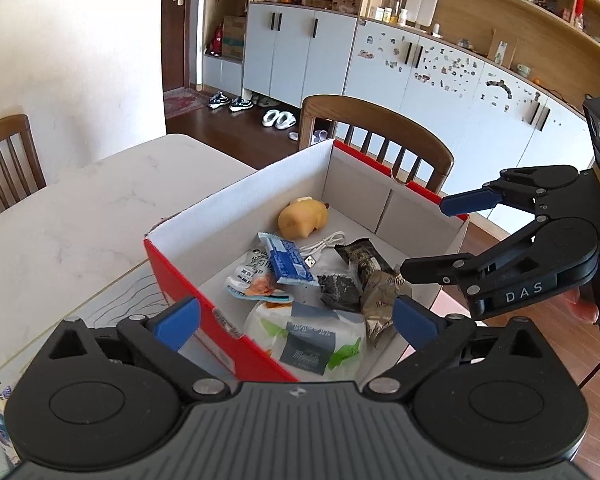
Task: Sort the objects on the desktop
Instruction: 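Withdraw both tools from the box back toward the mat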
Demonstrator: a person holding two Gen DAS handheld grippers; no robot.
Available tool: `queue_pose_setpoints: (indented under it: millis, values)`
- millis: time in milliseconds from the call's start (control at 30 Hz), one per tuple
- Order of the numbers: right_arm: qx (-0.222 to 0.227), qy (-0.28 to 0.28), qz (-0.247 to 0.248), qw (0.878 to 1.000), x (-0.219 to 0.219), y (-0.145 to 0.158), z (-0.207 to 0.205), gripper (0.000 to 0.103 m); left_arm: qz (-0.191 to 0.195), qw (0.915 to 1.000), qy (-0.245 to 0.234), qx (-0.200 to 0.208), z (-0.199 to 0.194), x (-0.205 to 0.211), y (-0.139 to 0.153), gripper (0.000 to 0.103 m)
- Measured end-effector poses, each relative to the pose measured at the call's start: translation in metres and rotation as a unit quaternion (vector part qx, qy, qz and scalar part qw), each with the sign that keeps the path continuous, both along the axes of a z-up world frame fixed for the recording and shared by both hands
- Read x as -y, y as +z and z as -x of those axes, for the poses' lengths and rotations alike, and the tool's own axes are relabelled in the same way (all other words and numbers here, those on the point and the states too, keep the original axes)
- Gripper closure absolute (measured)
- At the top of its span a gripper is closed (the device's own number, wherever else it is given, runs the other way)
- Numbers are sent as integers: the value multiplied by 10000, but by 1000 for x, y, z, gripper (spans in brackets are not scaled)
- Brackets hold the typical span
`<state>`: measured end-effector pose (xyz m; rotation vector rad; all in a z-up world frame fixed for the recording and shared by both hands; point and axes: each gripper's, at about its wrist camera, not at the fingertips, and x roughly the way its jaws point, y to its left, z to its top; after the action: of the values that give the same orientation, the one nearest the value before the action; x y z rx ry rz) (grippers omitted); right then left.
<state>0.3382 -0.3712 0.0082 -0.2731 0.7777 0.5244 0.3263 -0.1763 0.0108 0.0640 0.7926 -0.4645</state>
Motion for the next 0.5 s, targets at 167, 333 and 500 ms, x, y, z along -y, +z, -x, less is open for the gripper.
queue_pose_setpoints:
  millis: [167, 333, 500]
  values:
    - [-19, -84, 14, 10000, -13, 1, 8, 15, 72, 10000, -46, 26, 6, -14, 2, 0]
    - [-15, -89, 34, 10000, -28, 4, 19, 15, 174, 9998, 39, -34, 13, -31, 2, 0]
    - [-39, -63, -1, 10000, -43, 5, 28, 15, 124, 9999, 102, 0, 24, -45, 2, 0]
